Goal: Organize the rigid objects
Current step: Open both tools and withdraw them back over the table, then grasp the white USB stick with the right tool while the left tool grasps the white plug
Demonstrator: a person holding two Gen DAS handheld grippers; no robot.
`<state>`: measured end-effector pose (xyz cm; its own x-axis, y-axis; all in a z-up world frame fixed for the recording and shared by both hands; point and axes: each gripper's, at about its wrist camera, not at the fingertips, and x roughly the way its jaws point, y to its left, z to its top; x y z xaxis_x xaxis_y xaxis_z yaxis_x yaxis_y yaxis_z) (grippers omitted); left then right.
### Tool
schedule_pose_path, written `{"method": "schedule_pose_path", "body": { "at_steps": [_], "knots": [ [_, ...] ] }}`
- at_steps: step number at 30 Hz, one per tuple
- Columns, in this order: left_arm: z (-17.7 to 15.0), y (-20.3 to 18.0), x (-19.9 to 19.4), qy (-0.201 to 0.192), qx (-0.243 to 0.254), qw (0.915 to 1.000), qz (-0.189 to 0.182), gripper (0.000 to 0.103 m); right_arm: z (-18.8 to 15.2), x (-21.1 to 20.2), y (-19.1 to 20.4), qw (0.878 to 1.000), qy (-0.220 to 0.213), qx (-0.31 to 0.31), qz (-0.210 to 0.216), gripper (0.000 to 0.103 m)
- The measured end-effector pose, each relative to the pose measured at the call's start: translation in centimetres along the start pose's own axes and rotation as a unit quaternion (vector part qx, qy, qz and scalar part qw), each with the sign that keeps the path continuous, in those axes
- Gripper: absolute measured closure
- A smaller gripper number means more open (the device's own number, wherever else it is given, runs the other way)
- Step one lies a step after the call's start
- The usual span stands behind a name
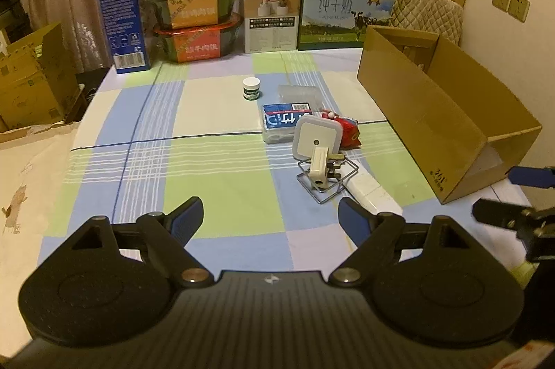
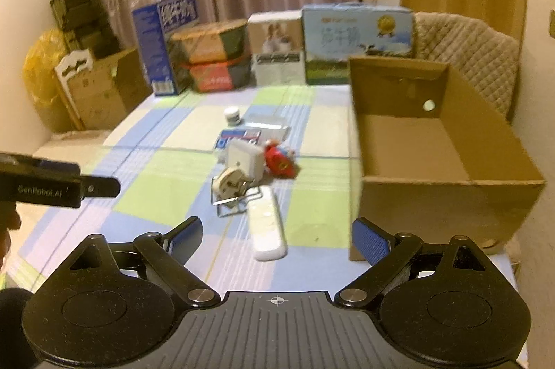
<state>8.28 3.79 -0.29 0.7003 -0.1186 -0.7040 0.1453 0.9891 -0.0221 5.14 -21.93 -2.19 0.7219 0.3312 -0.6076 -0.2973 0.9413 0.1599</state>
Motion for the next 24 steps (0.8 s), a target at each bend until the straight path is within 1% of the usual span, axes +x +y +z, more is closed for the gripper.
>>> {"method": "schedule_pose_path", "body": {
  "at_steps": [4, 7, 8, 9, 12, 16, 19, 21, 24],
  "knots": [
    [-0.2, 0.8, 2.4, 0.012, 0.001, 0.9999, -0.007, 0.019, -0.2, 2.5, 0.9, 1.000, 0.015, -0.019, 0.007, 0.013],
    [-0.5, 1.4, 4.3, 0.020, 0.004, 0.9998, -0.007, 0.016, -0.2, 4.8, 1.1, 0.999, 0.027, -0.030, 0.009, 0.013],
    [-0.6, 1.6, 4.9, 0.022, 0.003, 0.9997, -0.010, 0.014, -0.3, 5.6, 1.2, 0.999, 0.033, -0.033, 0.008, 0.015],
    [-0.7, 1.8, 5.6, 0.023, 0.003, 0.9996, -0.013, 0.013, -0.4, 6.4, 1.3, 0.999, 0.038, -0.036, 0.010, 0.018],
    [-0.9, 2.0, 7.5, 0.029, 0.006, 0.9994, -0.019, 0.013, -0.6, 8.9, 1.4, 0.997, 0.049, -0.050, 0.011, 0.025],
    [-1.0, 1.9, 9.8, 0.032, 0.008, 0.9992, -0.022, 0.013, -0.6, 11.9, 1.0, 0.996, 0.063, -0.061, 0.004, 0.031],
    [-1.1, 1.9, 11.3, 0.032, 0.009, 0.9991, -0.026, 0.008, -0.5, 13.9, 0.4, 0.995, 0.074, -0.063, 0.003, 0.037],
    [-1.4, 1.8, 12.1, 0.030, 0.011, 0.9991, -0.027, 0.002, -0.4, 15.0, 0.1, 0.994, 0.083, -0.066, 0.009, 0.040],
    [-1.8, 2.0, 12.8, 0.034, 0.012, 0.9985, -0.040, 0.001, -0.4, 16.0, -0.2, 0.994, 0.089, -0.063, 0.016, 0.043]
  ]
}}
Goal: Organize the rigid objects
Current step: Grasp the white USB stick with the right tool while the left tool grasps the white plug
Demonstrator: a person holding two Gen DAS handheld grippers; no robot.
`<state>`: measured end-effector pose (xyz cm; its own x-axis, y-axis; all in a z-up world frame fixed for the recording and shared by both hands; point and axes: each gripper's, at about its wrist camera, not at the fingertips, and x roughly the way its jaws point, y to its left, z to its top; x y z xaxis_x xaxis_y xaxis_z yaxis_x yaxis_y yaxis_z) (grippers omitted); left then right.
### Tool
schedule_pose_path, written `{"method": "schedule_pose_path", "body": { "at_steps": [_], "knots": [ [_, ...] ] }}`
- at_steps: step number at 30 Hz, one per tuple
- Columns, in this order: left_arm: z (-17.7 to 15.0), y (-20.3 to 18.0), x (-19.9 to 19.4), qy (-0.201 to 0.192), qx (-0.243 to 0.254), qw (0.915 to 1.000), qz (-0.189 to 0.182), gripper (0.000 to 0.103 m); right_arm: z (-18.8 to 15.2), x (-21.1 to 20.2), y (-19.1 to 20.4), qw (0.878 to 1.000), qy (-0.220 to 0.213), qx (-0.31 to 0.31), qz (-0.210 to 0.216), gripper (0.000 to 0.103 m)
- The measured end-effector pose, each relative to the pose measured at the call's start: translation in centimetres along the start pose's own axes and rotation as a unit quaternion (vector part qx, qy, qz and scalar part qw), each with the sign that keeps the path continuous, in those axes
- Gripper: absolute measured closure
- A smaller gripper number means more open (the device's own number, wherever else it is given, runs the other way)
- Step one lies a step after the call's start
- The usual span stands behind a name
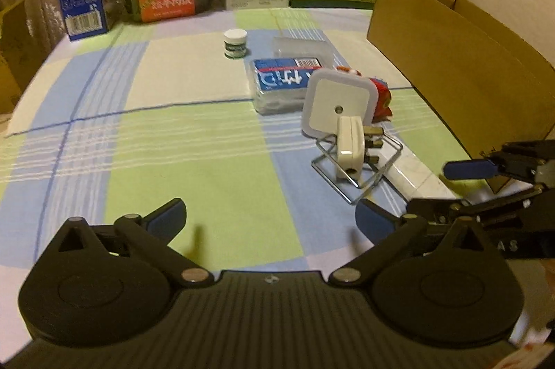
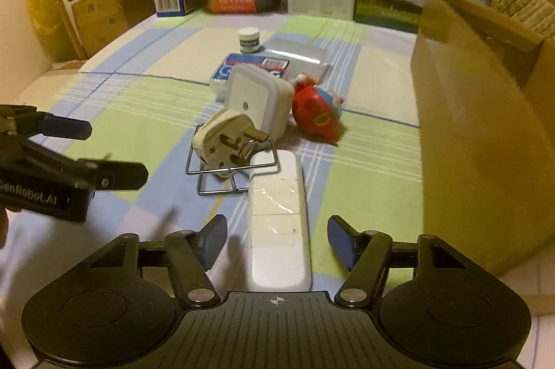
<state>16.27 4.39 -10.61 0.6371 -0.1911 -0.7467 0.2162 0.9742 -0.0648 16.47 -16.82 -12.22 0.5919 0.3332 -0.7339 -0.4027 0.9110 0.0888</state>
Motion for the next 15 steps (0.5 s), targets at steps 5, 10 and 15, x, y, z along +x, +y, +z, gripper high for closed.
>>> {"method": "schedule_pose_path", "body": {
  "at_steps": [5, 10, 15],
  "knots": [
    [-0.2, 0.3, 0.7, 0.009, 0.011, 0.9999, 0.005, 0.001, 0.2, 0.9, -0.1, 1.000, 0.005, -0.002, -0.003, 0.050],
    [-0.2, 0.3, 1.0, 0.009, 0.008, 0.9999, 0.002, 0.001, 0.4, 1.1, 0.5, 1.000, 0.002, -0.013, -0.010, 0.065],
    [-0.1, -0.1, 1.1, 0.003, 0.020, 0.9997, -0.011, 0.001, 0.0, 0.0, 0.4, 1.000, 0.005, 0.005, -0.021, 0.066]
  ]
}}
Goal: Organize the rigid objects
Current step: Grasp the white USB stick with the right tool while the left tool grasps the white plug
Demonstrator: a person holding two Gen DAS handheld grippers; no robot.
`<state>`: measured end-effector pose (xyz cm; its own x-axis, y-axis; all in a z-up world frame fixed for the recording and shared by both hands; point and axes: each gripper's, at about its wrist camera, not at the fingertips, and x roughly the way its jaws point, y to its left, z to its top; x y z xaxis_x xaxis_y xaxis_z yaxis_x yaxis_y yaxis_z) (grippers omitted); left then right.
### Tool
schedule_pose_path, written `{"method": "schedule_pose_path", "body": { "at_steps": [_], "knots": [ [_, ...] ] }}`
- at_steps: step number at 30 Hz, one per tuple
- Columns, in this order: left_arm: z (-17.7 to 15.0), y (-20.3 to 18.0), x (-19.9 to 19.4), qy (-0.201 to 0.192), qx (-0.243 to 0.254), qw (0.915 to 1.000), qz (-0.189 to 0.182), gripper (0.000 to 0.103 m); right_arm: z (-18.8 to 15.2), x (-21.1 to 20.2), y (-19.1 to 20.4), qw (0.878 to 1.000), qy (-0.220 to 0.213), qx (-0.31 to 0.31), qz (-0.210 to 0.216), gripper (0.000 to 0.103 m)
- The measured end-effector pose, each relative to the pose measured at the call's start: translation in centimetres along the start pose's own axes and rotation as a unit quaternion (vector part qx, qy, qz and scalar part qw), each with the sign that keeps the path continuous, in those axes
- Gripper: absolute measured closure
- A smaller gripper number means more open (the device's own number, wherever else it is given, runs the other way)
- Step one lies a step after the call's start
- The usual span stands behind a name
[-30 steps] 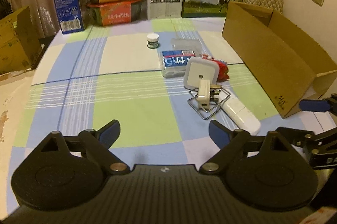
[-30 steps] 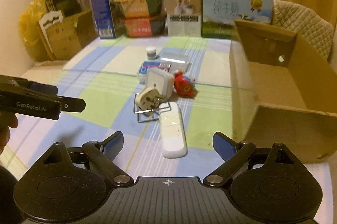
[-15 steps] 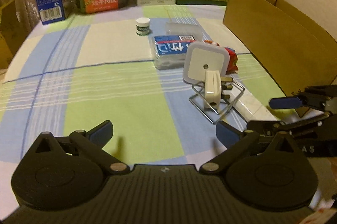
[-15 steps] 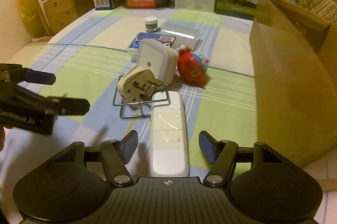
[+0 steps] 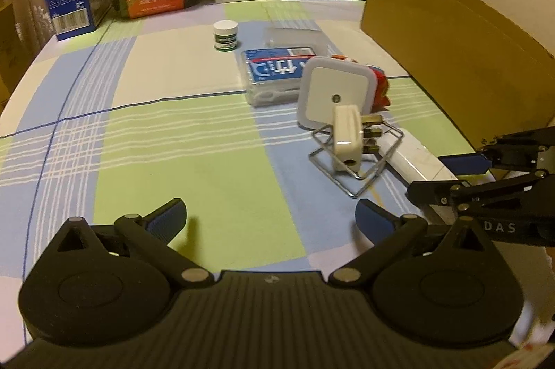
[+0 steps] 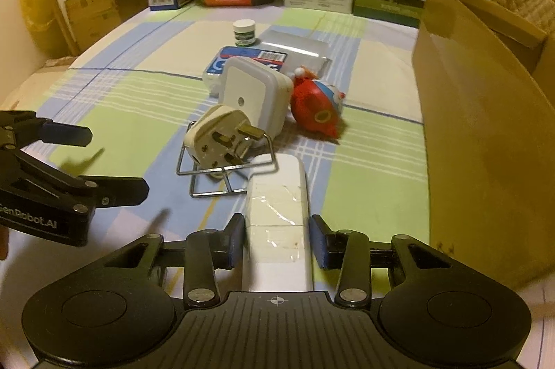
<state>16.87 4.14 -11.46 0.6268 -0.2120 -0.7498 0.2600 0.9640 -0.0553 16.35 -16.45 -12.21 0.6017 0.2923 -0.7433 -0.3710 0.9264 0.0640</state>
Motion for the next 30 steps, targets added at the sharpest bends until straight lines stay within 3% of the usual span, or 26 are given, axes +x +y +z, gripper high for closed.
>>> {"method": "schedule_pose_path", "body": {
  "at_steps": [6, 13, 19, 22, 24, 26, 30],
  "knots": [
    [0.7, -1.5, 0.6, -0.021, 0.047, 0.9983, -0.025, 0.001, -0.6, -1.3, -0.4, 0.999, -0.010, 0.009, -0.033, 0.066],
    [2.2, -2.8, 2.4, -0.055, 0.109, 0.9906, -0.063, 0.002, -0.6, -0.9, -1.5, 0.999, -0.003, 0.027, -0.039, 0.066],
    [3.1, -3.5, 4.3, -0.054, 0.158, 0.9809, -0.100, 0.013, -0.6, -0.5, -2.1, 0.998, 0.001, 0.041, -0.041, 0.066],
    [3.2, -3.6, 5.0, -0.043, 0.163, 0.9791, -0.114, 0.024, -0.6, -0.5, -2.1, 0.998, -0.001, 0.040, -0.042, 0.066],
    [3.3, -3.4, 5.3, -0.034, 0.160, 0.9791, -0.121, 0.039, -0.6, -0.4, -2.1, 0.998, -0.002, 0.040, -0.043, 0.066],
    [3.1, -3.4, 5.2, -0.028, 0.160, 0.9795, -0.120, 0.045, -0.6, -0.4, -2.1, 0.998, -0.002, 0.040, -0.043, 0.066],
    [2.5, -3.6, 4.4, -0.017, 0.154, 0.9816, -0.112, 0.046, -0.7, -0.5, -2.0, 0.998, -0.002, 0.042, -0.040, 0.066]
  ]
}}
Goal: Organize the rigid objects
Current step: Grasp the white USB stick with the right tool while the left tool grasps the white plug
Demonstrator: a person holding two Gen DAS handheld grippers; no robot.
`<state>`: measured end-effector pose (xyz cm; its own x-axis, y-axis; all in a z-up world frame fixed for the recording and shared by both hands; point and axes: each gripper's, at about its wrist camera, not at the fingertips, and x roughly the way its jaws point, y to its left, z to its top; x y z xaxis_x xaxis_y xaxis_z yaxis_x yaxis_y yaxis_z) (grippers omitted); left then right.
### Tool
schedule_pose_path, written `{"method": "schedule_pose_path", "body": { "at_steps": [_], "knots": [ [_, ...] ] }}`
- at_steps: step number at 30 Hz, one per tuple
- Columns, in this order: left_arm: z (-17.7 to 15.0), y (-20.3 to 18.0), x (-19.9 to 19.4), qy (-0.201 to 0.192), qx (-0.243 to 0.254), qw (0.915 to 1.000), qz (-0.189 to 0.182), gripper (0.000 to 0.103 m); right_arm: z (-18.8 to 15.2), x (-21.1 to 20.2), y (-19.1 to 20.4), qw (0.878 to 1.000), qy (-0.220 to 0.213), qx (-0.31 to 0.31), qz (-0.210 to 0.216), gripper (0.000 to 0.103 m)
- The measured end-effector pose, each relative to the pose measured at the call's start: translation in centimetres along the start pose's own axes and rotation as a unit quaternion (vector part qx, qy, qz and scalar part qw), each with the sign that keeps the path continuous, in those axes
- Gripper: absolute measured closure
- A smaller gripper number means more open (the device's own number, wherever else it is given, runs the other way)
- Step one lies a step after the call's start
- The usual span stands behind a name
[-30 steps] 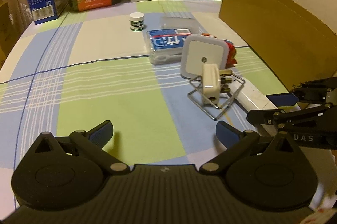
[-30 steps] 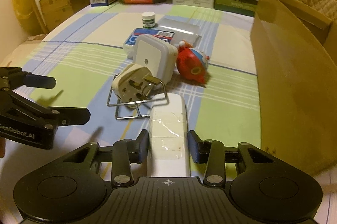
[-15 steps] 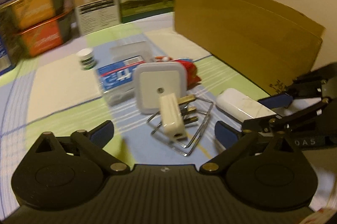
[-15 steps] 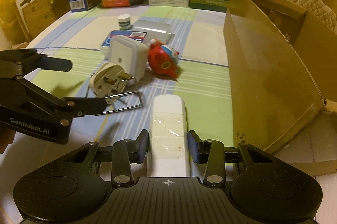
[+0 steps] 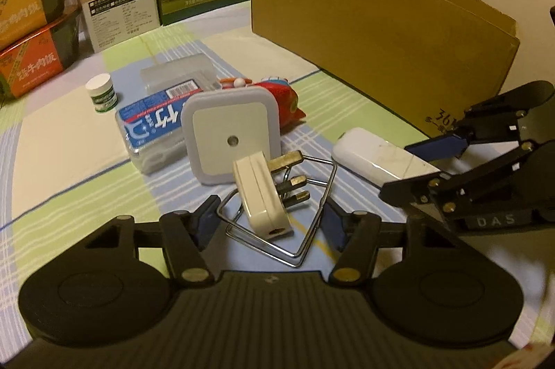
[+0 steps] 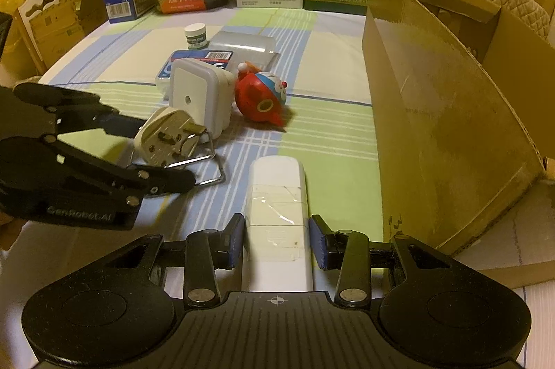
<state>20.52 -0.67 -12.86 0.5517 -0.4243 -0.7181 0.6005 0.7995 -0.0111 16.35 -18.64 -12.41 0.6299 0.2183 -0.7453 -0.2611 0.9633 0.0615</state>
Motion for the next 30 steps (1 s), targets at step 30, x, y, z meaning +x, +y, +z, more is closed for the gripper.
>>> {"method": "schedule_pose_path", "body": {
  "at_steps": [30],
  "knots": [
    [-0.8, -1.5, -3.6, 0.002, 0.001, 0.9999, 0.014, 0.065, -1.1, -1.1, 0.4, 1.000, -0.004, 0.005, 0.010, 0.066]
  ]
}}
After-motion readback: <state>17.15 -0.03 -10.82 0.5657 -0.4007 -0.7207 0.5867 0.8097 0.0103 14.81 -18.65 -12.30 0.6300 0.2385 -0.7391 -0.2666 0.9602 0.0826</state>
